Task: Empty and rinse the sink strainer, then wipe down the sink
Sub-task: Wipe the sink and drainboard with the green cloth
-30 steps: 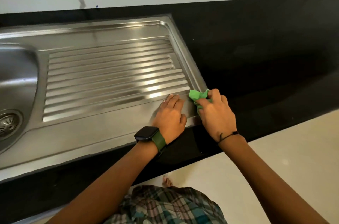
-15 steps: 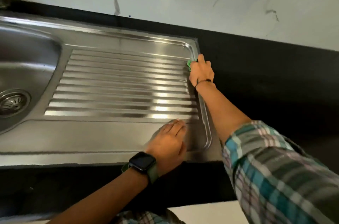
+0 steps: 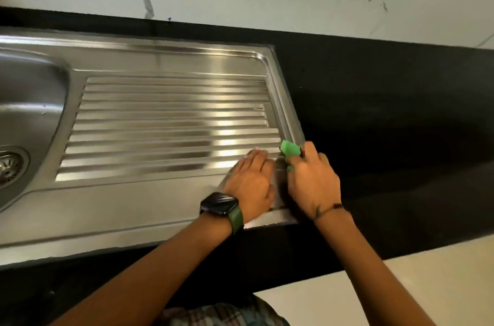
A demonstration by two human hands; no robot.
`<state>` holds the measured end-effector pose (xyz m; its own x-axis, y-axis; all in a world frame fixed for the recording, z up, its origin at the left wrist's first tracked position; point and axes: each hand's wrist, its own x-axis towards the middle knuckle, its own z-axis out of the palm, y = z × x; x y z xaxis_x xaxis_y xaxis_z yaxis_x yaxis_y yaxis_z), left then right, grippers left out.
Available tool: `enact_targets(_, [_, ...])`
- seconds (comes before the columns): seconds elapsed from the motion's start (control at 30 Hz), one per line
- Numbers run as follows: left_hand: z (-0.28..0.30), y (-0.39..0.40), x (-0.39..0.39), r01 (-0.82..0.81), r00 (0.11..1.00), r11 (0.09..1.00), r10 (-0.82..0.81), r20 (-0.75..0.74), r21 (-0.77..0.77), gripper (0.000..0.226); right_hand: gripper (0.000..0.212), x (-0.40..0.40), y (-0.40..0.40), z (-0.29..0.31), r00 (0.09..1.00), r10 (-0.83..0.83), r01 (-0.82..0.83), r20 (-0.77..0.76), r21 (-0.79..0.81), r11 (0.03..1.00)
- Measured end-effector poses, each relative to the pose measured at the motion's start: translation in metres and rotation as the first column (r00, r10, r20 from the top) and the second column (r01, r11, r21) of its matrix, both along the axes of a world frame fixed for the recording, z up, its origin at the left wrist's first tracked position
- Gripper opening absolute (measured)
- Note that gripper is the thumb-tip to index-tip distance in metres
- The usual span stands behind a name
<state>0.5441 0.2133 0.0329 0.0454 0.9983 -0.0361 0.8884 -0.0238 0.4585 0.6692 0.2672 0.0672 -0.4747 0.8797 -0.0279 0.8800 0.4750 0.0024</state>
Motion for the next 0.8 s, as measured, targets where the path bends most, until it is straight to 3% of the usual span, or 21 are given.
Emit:
enact_targets(0.13, [0.008, 0.029, -0.009, 0.001, 0.999, 0.999, -0.002, -0.034, -0.045, 0.055, 0.035, 0.008, -0.020, -0.003, 0.998, -0.064, 0.064, -0.009, -0.018, 0.998])
enact_targets(0.3, [0.021, 0.072, -0.023, 0.010, 0.992, 0.993, -0.024, -0.124, -0.114, 0.054, 0.031, -0.008, 0.010, -0.008, 0.998, -0.051, 0.052, -0.031, 0.004, 0.999])
enact_targets(0.5, [0.026, 0.150, -0.075, -0.061, 0.980, 0.979, 0.022, -0.198, -0.193, 0.078, 0.025, -0.060, 0.100, -0.007, 0.999, 0.037, -0.038, 0.016, 0.047, 0.998])
enact_targets(0.8, [0.015, 0.207, -0.116, -0.152, 0.973, 0.949, 0.095, -0.209, -0.278, 0.073, 0.029, -0.153, 0.252, -0.014, 0.991, 0.133, -0.129, -0.029, 0.101, 0.986])
